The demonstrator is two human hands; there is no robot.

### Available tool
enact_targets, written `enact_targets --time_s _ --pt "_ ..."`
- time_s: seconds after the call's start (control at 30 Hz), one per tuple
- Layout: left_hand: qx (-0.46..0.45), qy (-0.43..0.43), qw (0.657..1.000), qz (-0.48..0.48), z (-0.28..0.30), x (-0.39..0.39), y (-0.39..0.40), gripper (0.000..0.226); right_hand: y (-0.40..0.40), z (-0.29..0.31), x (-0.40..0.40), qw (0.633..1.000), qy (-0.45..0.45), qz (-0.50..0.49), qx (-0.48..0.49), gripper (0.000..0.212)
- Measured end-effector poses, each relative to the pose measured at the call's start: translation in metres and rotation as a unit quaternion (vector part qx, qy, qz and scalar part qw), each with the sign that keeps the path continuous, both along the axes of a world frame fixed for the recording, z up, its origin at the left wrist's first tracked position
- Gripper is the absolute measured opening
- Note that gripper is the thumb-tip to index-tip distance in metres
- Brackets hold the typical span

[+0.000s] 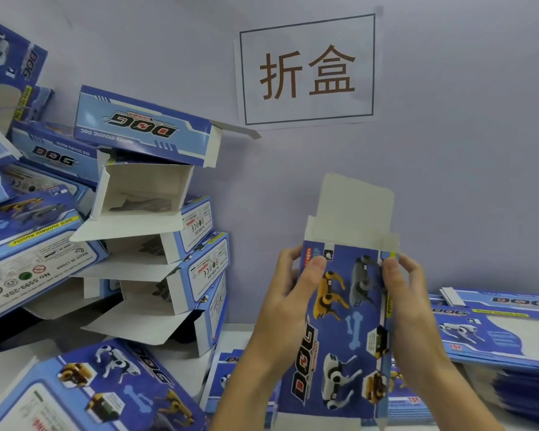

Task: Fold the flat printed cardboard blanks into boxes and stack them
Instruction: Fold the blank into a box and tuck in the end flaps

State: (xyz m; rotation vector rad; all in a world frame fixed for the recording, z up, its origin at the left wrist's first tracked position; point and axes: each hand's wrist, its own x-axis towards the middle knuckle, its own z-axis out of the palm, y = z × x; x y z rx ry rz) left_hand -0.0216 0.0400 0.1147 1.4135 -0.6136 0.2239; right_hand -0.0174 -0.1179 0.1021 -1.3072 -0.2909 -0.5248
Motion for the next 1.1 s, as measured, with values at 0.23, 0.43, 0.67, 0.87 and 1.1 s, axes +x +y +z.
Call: enact_targets --time_s 0.23,0.43,0.67,0.87,1.1 --pt "-0.035 0.014 0.999 -0.031 0.017 -0.004 0.011 0.033 0.003 -0.006 0.007 0.999 -0.028 -0.011 -0.015 0.045" --pt "-0.054 -0.076 0.989 0.119 0.008 -0.004 -0.010 0.054 0.004 0.006 0.008 0.993 -0.109 0.020 -0.039 0.018" --pt "-0.072 -0.102 0.985 0.121 0.012 -0.002 0.001 0.061 0.006 0.014 -0.010 0.988 -0.082 0.059 -0.113 0.063" --pt "-0.002 -0.096 0.992 0.083 0.018 -0.007 0.008 0.041 -0.007 0.017 -0.010 0.988 -0.105 0.018 -0.112 0.070" --pt "-0.071 -0.065 0.995 0.013 0.015 -0.005 0.003 0.037 -0.006 0.012 -0.007 0.990 -0.119 0.029 -0.072 0.063"
